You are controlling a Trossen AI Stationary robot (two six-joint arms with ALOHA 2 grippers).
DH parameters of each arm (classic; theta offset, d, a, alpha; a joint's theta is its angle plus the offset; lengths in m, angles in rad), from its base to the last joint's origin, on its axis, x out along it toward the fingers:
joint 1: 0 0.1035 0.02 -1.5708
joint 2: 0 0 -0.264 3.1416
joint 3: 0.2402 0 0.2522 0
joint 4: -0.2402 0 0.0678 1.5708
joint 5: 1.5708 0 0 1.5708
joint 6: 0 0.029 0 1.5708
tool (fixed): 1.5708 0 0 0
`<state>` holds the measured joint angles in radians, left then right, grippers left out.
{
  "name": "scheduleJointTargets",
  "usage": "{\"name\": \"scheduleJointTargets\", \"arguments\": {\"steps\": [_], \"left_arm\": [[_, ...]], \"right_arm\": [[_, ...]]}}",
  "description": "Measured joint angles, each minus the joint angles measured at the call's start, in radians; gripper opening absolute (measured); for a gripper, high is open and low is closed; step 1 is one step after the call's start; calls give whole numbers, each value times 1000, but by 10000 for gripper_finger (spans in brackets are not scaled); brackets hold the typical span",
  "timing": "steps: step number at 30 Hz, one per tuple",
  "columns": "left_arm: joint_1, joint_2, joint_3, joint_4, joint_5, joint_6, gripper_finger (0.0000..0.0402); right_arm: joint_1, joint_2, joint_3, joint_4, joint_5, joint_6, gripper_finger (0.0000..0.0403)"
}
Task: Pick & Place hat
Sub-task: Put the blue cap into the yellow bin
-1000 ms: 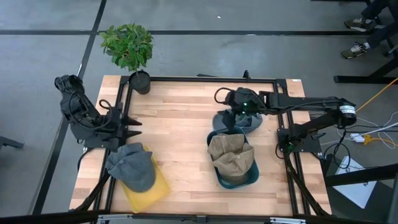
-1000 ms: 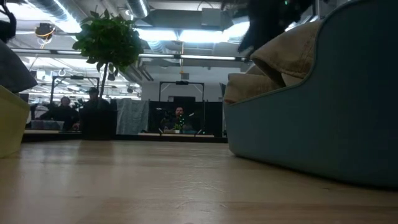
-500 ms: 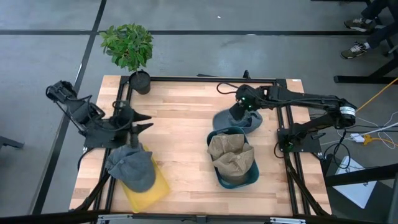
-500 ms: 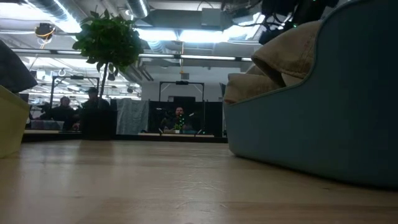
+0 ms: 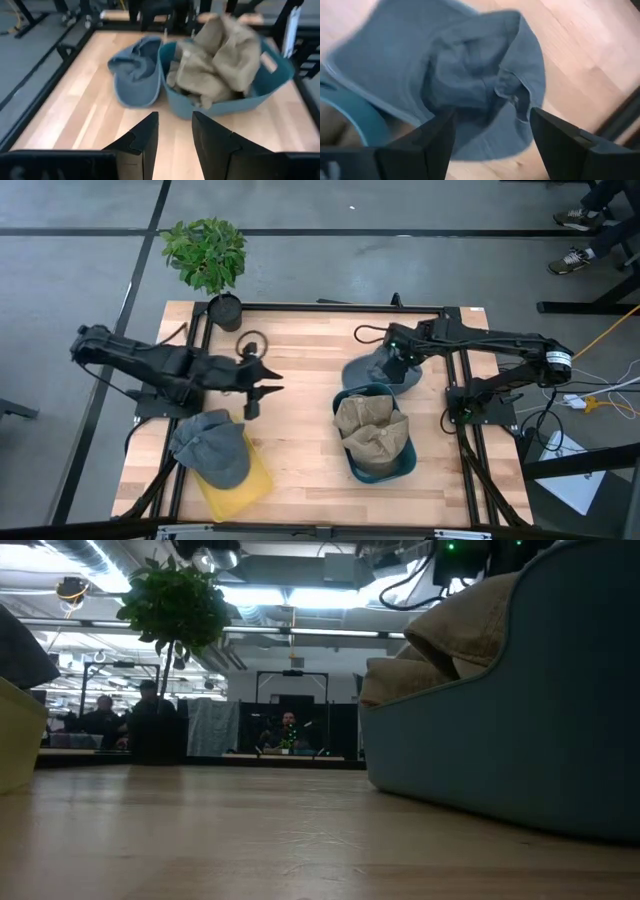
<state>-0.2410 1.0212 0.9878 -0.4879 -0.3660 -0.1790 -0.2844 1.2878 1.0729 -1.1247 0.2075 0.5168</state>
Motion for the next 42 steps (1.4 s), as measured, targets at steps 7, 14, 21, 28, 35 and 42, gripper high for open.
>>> {"name": "scheduleJointTargets", "arguments": {"steps": [7, 14, 21, 28, 35, 42], "left_arm": [[97, 118, 0, 85, 133, 69, 113], [129, 214, 0, 195, 237, 132, 112], [138, 233, 0, 203, 232, 118, 104], [139, 232, 0, 224, 218, 140, 95], [175, 230, -22, 318, 178, 150, 87], [235, 194, -257, 699, 190, 115, 86]], "right_arm": [[0, 2, 0, -75, -2, -173, 252], [0, 2, 0, -78, -36, -219, 252], [2, 1, -41, -68, -34, -211, 252], [2, 1, -211, -42, -35, -208, 252], [2, 1, -316, -14, -36, -187, 252], [2, -4, -316, 54, -36, -283, 252]]}}
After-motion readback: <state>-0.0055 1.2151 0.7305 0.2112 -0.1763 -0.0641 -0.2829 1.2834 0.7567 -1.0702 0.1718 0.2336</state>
